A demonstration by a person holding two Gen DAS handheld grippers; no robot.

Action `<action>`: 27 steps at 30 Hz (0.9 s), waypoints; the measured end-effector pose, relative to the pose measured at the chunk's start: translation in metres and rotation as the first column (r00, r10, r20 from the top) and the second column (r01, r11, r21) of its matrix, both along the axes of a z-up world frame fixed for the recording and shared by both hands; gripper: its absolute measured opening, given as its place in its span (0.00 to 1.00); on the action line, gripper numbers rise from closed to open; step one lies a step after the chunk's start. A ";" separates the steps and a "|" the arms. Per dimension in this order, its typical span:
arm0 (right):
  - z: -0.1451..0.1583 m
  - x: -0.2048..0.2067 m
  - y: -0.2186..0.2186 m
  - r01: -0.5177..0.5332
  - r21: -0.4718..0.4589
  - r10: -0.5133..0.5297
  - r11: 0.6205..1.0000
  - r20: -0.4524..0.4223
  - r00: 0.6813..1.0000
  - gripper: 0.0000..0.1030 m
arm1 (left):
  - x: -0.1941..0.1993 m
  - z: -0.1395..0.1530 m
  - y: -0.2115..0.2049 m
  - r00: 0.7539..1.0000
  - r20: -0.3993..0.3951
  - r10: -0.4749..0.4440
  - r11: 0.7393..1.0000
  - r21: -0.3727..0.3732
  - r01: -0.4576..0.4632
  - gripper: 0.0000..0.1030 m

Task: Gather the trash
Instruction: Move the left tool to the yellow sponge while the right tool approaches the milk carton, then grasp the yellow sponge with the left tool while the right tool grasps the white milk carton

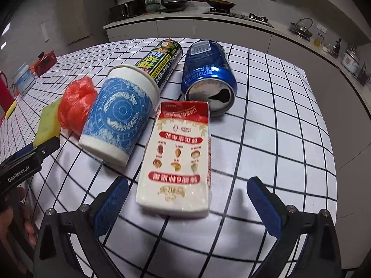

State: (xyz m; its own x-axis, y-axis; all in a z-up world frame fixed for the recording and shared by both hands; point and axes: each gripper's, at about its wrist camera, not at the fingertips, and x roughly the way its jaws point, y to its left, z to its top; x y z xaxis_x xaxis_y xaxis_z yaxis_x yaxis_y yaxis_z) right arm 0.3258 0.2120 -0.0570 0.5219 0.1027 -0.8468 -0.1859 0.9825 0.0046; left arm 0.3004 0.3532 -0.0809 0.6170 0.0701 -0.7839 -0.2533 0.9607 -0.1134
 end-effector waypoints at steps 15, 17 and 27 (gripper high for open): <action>0.004 0.014 -0.005 0.049 0.012 -0.049 0.999 0.013 0.999 1.00 | -0.012 0.004 0.050 1.000 0.010 0.017 1.000 -0.023 -0.017 0.89; 0.001 0.019 -0.001 0.043 0.011 -0.043 0.999 0.006 0.999 0.98 | -0.003 0.004 0.046 1.000 0.002 -0.007 1.000 -0.014 0.007 0.89; -0.004 0.024 0.005 0.021 0.006 -0.021 1.000 -0.009 1.000 0.59 | 0.011 0.003 0.040 0.995 -0.002 -0.096 0.995 0.028 0.096 0.55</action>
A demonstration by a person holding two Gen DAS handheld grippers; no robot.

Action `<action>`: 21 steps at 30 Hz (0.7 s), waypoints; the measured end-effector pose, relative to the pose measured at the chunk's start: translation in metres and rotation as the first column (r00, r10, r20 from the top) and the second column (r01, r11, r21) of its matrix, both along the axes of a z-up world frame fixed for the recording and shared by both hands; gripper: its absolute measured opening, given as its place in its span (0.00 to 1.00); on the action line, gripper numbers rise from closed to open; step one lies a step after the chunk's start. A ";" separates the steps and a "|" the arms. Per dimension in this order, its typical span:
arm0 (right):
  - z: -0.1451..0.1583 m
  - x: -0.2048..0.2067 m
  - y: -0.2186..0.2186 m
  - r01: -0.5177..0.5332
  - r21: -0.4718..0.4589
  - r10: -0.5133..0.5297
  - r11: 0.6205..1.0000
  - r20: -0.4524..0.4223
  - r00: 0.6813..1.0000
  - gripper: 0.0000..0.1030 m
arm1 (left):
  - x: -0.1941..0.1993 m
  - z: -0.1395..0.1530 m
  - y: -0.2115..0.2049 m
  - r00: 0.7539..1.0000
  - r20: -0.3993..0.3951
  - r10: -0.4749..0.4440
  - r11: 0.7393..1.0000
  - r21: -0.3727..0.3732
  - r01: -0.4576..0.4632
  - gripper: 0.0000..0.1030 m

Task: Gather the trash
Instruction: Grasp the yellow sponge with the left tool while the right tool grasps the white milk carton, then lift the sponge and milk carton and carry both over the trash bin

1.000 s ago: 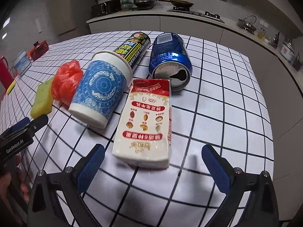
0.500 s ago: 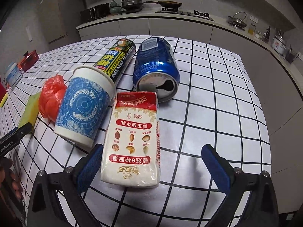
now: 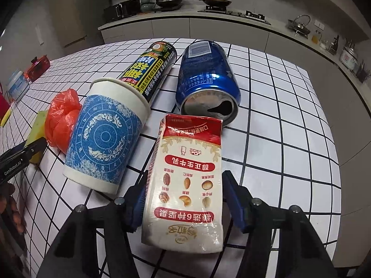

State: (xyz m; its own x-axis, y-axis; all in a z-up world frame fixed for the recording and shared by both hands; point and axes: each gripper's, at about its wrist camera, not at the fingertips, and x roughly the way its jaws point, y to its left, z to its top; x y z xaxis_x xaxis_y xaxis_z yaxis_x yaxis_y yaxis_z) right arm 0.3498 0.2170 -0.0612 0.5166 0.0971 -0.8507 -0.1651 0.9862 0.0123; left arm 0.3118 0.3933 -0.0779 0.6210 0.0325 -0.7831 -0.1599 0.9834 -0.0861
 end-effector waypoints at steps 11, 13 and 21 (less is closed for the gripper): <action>0.013 -0.018 -0.006 -0.023 0.029 0.022 0.999 0.032 0.999 0.55 | -0.034 0.018 -0.012 0.998 0.066 0.012 1.000 -0.026 -0.010 0.54; 0.018 -0.024 -0.009 -0.029 0.032 0.027 0.999 0.046 0.999 0.55 | -0.039 0.021 -0.017 0.997 0.074 0.009 1.000 -0.030 -0.007 0.54; 0.035 -0.044 -0.029 -0.033 0.048 0.029 0.998 0.081 0.996 0.55 | -0.060 0.035 -0.046 0.995 0.102 -0.011 0.999 -0.038 0.015 0.54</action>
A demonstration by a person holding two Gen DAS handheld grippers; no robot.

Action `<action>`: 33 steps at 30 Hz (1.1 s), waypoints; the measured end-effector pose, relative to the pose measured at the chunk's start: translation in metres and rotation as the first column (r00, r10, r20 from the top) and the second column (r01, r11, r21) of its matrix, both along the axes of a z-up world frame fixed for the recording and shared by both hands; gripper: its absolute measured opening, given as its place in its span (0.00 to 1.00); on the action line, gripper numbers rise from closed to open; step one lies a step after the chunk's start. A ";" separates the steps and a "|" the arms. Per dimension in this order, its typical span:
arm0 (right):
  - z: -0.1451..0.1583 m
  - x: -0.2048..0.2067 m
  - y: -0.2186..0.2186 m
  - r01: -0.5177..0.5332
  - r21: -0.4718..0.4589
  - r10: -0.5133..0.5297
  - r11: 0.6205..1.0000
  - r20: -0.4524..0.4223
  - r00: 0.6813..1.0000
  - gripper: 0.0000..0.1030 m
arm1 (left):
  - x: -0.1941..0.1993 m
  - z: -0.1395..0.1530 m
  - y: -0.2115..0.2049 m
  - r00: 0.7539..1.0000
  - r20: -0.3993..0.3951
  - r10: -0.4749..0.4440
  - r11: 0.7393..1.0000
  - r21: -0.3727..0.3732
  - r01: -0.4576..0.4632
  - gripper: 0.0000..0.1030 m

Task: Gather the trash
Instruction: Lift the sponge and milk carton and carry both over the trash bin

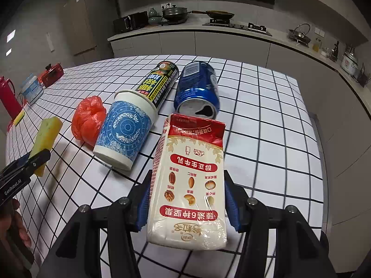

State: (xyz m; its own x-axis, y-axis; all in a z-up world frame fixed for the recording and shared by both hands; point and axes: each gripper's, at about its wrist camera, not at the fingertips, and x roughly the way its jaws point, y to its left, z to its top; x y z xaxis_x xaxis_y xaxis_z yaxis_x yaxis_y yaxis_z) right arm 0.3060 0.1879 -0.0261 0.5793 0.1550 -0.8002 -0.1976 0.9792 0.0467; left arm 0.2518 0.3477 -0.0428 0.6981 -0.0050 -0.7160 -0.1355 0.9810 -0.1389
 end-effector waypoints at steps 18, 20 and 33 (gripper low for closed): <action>0.019 -0.056 -0.091 0.067 0.018 -0.067 0.998 0.025 0.997 0.55 | -0.036 0.013 -0.096 0.995 0.021 -0.094 0.996 0.007 0.094 0.54; 0.021 -0.061 -0.102 0.076 0.016 -0.076 0.997 0.029 0.997 0.55 | -0.039 0.014 -0.107 0.994 0.024 -0.106 0.994 0.007 0.106 0.54; 0.032 -0.099 -0.188 0.167 0.019 -0.168 0.986 0.041 0.985 0.55 | -0.051 0.024 -0.189 0.977 0.037 -0.208 0.978 0.014 0.208 0.54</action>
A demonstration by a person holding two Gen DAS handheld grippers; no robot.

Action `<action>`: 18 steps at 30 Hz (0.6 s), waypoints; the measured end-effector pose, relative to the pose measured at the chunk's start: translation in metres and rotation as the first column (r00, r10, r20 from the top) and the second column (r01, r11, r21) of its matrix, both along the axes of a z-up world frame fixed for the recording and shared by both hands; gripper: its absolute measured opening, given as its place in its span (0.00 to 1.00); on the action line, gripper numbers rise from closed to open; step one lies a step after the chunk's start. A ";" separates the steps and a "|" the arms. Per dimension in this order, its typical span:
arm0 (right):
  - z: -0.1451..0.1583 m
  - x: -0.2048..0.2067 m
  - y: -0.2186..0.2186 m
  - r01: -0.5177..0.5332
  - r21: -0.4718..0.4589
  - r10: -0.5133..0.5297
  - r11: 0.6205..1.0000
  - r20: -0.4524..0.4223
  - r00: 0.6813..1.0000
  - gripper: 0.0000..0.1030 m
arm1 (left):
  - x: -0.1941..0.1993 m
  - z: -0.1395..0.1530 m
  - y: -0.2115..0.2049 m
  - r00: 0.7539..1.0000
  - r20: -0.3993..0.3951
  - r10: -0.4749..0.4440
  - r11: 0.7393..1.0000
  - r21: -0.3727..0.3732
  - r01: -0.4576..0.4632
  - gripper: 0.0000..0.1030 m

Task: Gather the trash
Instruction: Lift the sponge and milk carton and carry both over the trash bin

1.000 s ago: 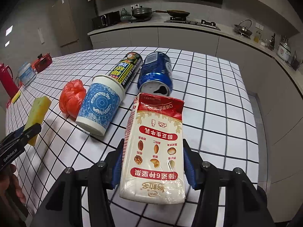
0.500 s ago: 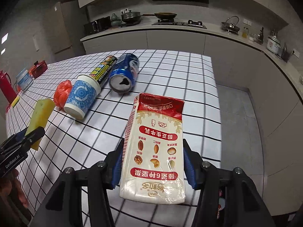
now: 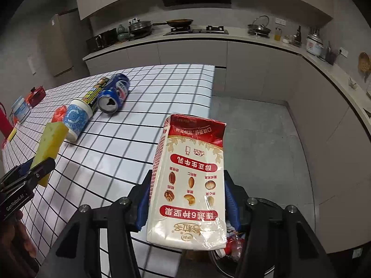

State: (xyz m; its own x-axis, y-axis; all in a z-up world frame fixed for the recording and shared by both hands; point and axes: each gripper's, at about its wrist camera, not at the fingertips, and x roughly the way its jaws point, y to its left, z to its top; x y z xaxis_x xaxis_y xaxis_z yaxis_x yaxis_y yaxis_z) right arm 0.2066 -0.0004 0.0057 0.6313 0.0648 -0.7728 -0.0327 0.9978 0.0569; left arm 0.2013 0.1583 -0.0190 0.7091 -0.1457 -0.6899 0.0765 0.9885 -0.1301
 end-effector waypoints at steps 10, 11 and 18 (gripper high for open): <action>0.003 -0.029 -0.060 0.062 -0.005 -0.062 0.998 -0.002 0.998 0.55 | -0.012 0.001 -0.068 0.995 0.001 -0.097 0.995 0.004 0.097 0.54; 0.002 -0.032 -0.068 0.069 -0.008 -0.069 0.998 -0.005 0.998 0.55 | -0.013 0.001 -0.072 0.995 0.001 -0.104 0.995 0.003 0.104 0.54; -0.012 -0.054 -0.112 0.103 -0.012 -0.104 0.995 -0.038 0.994 0.55 | -0.023 -0.004 -0.125 0.984 -0.014 -0.179 0.984 0.003 0.179 0.54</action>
